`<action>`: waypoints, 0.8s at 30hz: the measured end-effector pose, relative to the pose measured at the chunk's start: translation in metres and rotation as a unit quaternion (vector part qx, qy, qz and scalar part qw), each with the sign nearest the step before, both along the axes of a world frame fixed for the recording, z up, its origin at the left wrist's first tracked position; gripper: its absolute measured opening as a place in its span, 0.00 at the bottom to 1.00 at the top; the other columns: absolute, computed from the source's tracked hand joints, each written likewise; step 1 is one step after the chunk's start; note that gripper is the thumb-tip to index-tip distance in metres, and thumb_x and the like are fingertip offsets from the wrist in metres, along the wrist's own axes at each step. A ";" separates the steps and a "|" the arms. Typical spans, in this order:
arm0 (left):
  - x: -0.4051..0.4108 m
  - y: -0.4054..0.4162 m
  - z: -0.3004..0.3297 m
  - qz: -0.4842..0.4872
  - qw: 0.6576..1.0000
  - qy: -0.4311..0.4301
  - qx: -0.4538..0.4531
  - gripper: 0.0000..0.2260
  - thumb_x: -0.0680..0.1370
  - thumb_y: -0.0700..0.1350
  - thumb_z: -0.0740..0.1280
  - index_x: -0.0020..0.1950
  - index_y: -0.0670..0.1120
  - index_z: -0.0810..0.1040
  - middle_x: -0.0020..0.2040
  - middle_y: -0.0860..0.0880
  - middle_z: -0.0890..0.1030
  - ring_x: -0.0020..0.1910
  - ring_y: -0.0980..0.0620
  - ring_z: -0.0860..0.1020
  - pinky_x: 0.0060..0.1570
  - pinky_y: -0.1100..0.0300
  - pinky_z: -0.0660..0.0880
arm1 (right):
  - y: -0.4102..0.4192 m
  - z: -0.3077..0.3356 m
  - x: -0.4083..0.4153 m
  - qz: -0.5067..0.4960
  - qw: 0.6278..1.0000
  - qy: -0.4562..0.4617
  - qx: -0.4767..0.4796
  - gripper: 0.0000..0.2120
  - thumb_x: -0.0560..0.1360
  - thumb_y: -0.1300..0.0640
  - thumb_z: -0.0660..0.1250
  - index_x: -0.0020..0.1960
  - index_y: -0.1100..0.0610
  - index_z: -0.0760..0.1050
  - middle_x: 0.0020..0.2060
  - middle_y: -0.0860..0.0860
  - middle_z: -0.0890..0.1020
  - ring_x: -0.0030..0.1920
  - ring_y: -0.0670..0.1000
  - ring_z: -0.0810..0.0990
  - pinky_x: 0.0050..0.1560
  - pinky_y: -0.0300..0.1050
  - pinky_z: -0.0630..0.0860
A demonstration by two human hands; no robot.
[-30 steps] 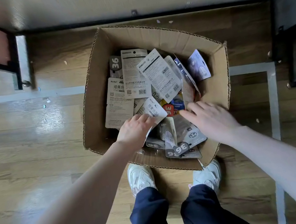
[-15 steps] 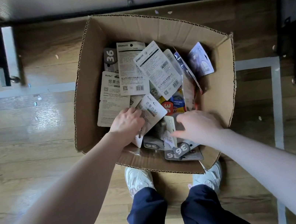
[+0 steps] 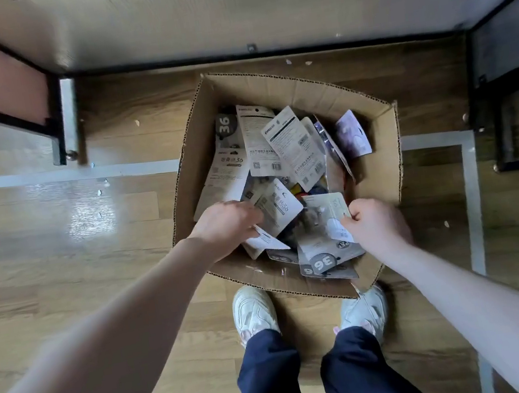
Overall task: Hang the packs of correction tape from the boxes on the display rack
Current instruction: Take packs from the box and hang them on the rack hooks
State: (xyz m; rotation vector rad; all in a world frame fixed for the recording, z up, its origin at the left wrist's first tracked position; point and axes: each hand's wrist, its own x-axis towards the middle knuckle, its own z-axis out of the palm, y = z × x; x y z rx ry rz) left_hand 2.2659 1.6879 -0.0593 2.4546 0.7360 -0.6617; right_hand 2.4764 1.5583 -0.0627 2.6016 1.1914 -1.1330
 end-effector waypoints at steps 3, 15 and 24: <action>0.001 0.006 0.032 0.059 0.998 -0.028 -0.005 0.08 0.79 0.48 0.62 0.53 0.46 0.76 0.50 0.49 0.78 0.49 0.46 0.76 0.42 0.57 0.69 | 0.007 0.035 0.015 -0.016 0.999 -0.025 0.015 0.18 0.75 0.55 0.63 0.30 0.60 0.63 0.25 0.53 0.69 0.29 0.57 0.67 0.25 0.43 0.56; -0.022 0.030 0.180 0.152 0.971 -0.155 0.099 0.12 0.79 0.53 0.61 0.44 0.46 0.77 0.39 0.49 0.79 0.35 0.45 0.78 0.30 0.61 0.66 | 0.039 0.190 0.014 0.013 0.990 -0.102 0.099 0.10 0.78 0.53 0.62 0.40 0.55 0.76 0.30 0.49 0.77 0.29 0.49 0.74 0.24 0.36 0.62; -0.053 0.050 0.283 0.183 0.937 -0.237 0.179 0.12 0.76 0.54 0.58 0.42 0.51 0.78 0.34 0.56 0.78 0.27 0.54 0.75 0.22 0.67 0.62 | 0.085 0.311 -0.012 0.093 0.966 -0.131 0.203 0.10 0.79 0.50 0.60 0.51 0.50 0.79 0.41 0.45 0.80 0.30 0.42 0.68 0.25 0.30 0.55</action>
